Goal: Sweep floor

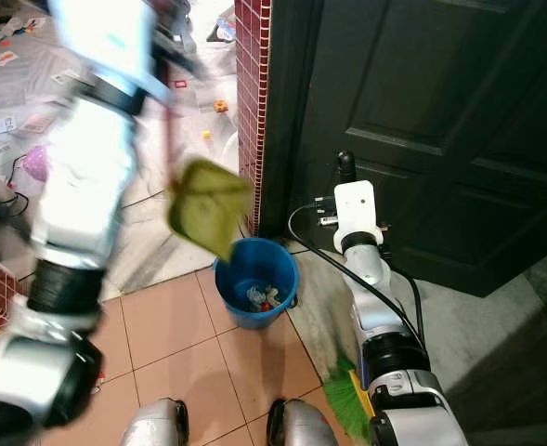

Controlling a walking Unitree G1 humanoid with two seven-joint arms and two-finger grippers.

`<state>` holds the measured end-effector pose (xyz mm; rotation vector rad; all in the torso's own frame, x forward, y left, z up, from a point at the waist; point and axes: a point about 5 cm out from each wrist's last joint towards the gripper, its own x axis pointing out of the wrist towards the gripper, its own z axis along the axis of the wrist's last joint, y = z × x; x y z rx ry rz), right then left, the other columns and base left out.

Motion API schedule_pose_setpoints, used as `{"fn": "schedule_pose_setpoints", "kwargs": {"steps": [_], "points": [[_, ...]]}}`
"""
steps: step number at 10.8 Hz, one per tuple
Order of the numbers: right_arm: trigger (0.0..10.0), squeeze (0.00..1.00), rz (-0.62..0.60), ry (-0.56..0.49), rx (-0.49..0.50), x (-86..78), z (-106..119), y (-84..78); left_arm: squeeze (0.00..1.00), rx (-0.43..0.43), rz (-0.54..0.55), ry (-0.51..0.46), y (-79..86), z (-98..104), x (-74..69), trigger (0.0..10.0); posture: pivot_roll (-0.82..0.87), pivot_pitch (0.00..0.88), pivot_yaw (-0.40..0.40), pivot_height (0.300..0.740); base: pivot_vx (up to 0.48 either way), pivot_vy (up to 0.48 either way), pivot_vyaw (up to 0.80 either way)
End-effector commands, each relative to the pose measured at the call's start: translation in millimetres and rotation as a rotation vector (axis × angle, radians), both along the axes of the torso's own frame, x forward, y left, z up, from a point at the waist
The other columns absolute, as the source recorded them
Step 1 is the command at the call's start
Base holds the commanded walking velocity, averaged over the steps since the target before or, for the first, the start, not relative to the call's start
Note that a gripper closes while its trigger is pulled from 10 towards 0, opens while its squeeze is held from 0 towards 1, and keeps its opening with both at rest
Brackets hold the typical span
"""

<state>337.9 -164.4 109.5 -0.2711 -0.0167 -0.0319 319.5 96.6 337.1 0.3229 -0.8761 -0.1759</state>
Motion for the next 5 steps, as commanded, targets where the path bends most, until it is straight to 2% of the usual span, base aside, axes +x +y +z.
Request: {"fn": "schedule_pose_setpoints", "kwargs": {"steps": [1,2,5], "points": [[10.0,0.0,0.014,-0.024,-0.005,3.2,6,0.7,0.0,0.004,0.159,-0.038,24.4,6,4.3,10.0,-0.01,0.057,-0.048,0.74,0.0,0.0,0.0],[10.0,0.0,0.014,-0.027,-0.002,2.9,6,0.3,0.0,0.0,0.245,0.038,42.1,-12,12.6,10.0,-0.01,0.055,-0.046,0.74,0.0,0.0,0.0],[10.0,0.0,0.014,-0.025,-0.001,2.1,5,-0.5,0.0,-0.034,0.335,0.19,63.9,-59,18.6,10.0,-0.01,0.046,-0.051,0.74,0.0,0.0,0.0]]}}
